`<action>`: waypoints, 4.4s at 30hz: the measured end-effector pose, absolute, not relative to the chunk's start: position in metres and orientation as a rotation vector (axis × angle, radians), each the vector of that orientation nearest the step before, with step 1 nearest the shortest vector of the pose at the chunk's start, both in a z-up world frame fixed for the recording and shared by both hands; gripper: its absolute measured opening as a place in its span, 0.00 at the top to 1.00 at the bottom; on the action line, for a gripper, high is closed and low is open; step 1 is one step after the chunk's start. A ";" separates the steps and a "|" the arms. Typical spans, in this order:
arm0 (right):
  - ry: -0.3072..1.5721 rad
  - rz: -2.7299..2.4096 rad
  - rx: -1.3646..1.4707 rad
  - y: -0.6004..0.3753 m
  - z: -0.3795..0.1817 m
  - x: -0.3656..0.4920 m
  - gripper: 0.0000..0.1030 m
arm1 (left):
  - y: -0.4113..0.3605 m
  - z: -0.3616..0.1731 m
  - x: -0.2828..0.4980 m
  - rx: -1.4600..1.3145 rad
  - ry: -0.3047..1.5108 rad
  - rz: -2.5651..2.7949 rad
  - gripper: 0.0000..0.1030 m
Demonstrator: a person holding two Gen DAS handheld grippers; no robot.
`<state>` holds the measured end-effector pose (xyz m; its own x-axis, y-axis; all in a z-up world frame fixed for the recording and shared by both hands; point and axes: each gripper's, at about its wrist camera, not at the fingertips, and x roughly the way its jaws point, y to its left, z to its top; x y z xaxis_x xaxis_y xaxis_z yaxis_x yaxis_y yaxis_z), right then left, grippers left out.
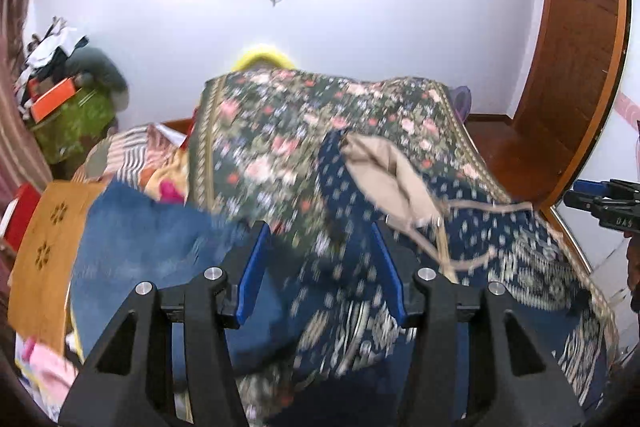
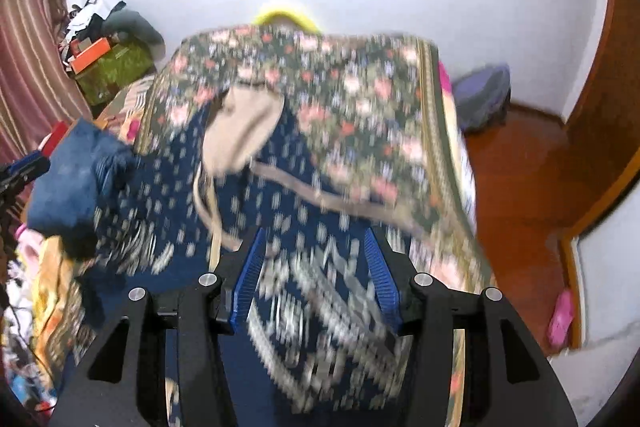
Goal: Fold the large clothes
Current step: 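Grasp the hoodie hem edge with both tools and lift it toward the hood, then lay the lifted hem over the hood with both tools and release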
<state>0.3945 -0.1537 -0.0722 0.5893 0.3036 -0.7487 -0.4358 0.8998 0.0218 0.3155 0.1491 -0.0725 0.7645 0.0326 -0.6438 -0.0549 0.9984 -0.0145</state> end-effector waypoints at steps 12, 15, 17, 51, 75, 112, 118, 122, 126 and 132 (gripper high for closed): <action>0.906 0.477 -0.172 -0.073 -0.104 0.494 0.54 | 0.155 -0.123 0.461 -0.151 0.855 0.038 0.51; 0.941 0.474 -0.186 -0.055 -0.123 0.515 0.54 | 0.156 -0.145 0.486 -0.142 0.902 0.046 0.51; 0.970 0.466 -0.184 -0.046 -0.137 0.527 0.54 | 0.156 -0.159 0.499 -0.150 0.930 0.049 0.51; 0.889 0.576 -0.002 -0.130 -0.047 0.427 0.91 | 0.098 -0.070 0.378 -0.195 0.842 -0.199 0.94; 1.046 0.409 -0.132 -0.209 -0.160 0.320 0.92 | 0.085 -0.206 0.236 -0.119 1.036 -0.096 0.91; 1.051 0.650 -0.073 -0.125 -0.145 0.389 0.87 | 0.079 -0.175 0.331 -0.179 0.954 -0.230 0.86; 0.958 0.686 -0.123 -0.130 -0.112 0.352 0.92 | 0.077 -0.144 0.303 -0.186 0.898 -0.264 0.89; 0.899 0.700 -0.121 -0.142 -0.084 0.320 0.92 | 0.070 -0.116 0.272 -0.154 0.849 -0.280 0.89; 0.886 0.708 -0.096 -0.154 -0.075 0.292 0.92 | 0.061 -0.098 0.242 -0.109 0.815 -0.271 0.89; 0.913 0.701 -0.083 -0.167 -0.087 0.260 0.92 | 0.046 -0.096 0.199 -0.040 0.819 -0.245 0.89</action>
